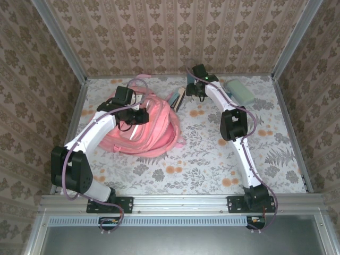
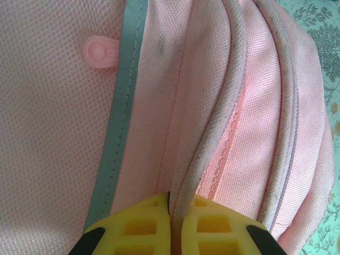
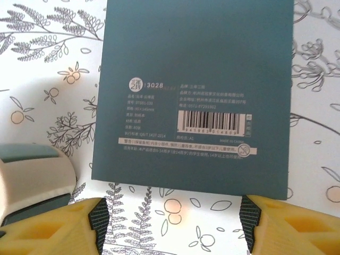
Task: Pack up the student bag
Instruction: Close the student bag at the middle-left of the table, then adjust the book at the top-center of the table.
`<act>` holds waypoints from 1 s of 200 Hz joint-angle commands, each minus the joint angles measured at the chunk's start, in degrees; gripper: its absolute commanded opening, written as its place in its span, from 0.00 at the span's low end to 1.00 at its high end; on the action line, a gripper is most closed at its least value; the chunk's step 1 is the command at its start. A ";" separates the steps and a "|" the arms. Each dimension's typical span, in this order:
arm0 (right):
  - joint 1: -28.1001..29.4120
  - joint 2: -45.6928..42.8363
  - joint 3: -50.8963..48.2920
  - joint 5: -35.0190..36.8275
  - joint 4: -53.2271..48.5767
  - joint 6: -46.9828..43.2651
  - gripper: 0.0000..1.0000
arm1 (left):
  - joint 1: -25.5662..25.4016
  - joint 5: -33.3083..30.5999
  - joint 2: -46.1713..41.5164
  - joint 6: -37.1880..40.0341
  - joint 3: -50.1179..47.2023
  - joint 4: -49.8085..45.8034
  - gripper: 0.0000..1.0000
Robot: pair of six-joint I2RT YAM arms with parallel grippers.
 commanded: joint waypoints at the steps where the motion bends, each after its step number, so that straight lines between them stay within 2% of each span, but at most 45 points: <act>1: -0.14 1.17 0.69 -3.58 -1.83 -1.01 0.64 | 1.40 -1.27 0.60 -0.67 1.78 -0.04 0.09; 27: -0.13 -1.15 -2.59 -5.61 -1.66 1.07 0.63 | 1.40 -2.94 1.74 0.62 2.35 -0.79 0.15; 50: -0.08 -9.41 -14.71 -8.89 6.72 3.57 0.59 | 1.40 -5.16 5.02 2.32 3.91 -2.47 0.18; 62: -0.04 -15.02 -22.06 -9.33 12.12 5.01 0.60 | 1.17 -4.99 6.65 2.80 5.06 -3.32 0.30; 76: -0.08 -20.86 -28.64 -9.68 16.57 6.51 0.61 | 0.49 -4.98 7.38 3.10 6.18 -3.67 0.36; 94: -0.08 -27.28 -34.20 -10.13 18.43 7.50 0.63 | -0.54 -6.04 7.36 2.90 8.66 -4.37 0.62; 107: -0.07 -31.82 -38.00 -10.03 19.03 8.11 0.64 | -1.65 -7.53 7.16 2.93 10.90 -4.55 0.69; 133: -0.50 -42.08 -48.87 -8.86 22.11 10.10 0.67 | -3.97 -7.43 9.45 1.99 16.51 -3.19 0.69; 150: -0.76 -48.73 -55.75 -7.71 23.28 11.67 0.64 | -5.27 -6.32 13.09 0.59 20.82 -1.30 0.66; 157: -0.93 -51.53 -58.45 -7.18 23.46 12.30 0.57 | -5.28 -5.82 14.96 -0.07 22.76 -0.58 0.63; 163: -1.19 -54.05 -60.65 -6.99 23.70 12.85 0.48 | -7.39 -5.38 16.90 -0.47 24.58 0.27 0.60; 182: -1.75 -61.83 -67.56 -5.94 24.09 14.55 0.18 | -9.28 -4.98 23.27 -2.21 30.83 3.03 0.48; 188: -1.90 -64.13 -69.46 -5.28 23.94 14.90 0.14 | -9.76 -4.81 25.37 -2.76 32.75 3.85 0.45; 200: -2.01 -68.79 -72.99 -4.09 23.69 15.32 0.10 | -10.52 -4.98 29.82 -4.48 37.32 5.76 0.43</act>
